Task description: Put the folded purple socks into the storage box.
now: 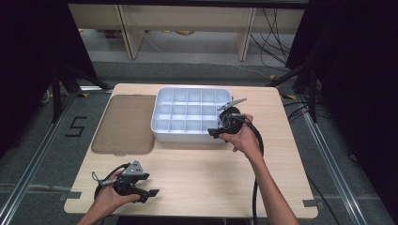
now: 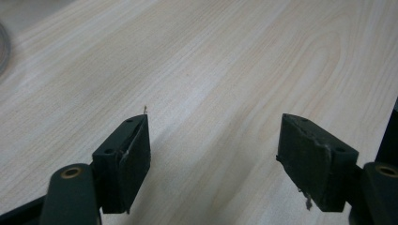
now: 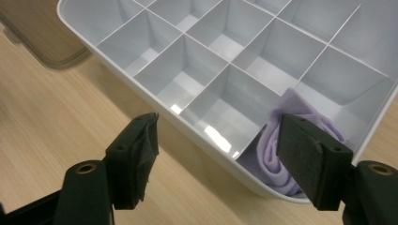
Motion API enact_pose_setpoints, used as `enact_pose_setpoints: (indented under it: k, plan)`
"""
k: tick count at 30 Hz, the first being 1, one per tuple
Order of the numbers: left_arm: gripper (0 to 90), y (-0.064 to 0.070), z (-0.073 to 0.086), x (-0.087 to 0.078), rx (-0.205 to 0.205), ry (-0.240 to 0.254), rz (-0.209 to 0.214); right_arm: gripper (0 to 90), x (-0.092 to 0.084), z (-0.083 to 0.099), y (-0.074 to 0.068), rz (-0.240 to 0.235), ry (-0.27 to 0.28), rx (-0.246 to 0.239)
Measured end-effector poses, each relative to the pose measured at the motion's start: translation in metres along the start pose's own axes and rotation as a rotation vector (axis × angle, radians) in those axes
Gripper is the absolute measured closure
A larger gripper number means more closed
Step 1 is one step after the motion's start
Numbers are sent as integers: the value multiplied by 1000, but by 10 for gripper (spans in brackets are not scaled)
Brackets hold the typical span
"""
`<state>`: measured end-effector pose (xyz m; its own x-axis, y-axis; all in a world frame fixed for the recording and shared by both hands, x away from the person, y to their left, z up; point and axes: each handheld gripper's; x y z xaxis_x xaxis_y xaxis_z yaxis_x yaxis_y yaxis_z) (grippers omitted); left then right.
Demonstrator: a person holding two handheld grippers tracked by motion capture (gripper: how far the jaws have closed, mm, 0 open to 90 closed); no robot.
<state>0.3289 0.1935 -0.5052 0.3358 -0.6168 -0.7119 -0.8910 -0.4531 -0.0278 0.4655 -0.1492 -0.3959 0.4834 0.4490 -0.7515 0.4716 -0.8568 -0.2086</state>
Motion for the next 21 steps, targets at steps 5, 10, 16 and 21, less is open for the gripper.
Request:
enact_pose_setpoints:
  k: [5,10,16,21]
  plan:
    - [257,-2,0,-2,24,-16,2,298,0,5,-3,-11,10,1]
    - [256,-2,0,-2,23,-14,0,285,-3,14,-8,-23,12,-4]
    - [256,-2,1,-1,5,-14,-12,283,-5,22,-10,-20,28,-21]
    - [254,0,0,0,-4,1,-7,283,-5,31,-13,-30,33,-23]
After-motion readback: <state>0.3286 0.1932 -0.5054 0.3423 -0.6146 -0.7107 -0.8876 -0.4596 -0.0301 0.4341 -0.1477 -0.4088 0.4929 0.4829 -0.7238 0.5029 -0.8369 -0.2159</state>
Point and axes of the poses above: each handheld gripper's, and its own axes: x roughly forward along the jaws, z roughly out of its underside, y roughly to its right, and after that the axes turned 14 degrees about x, right-handed
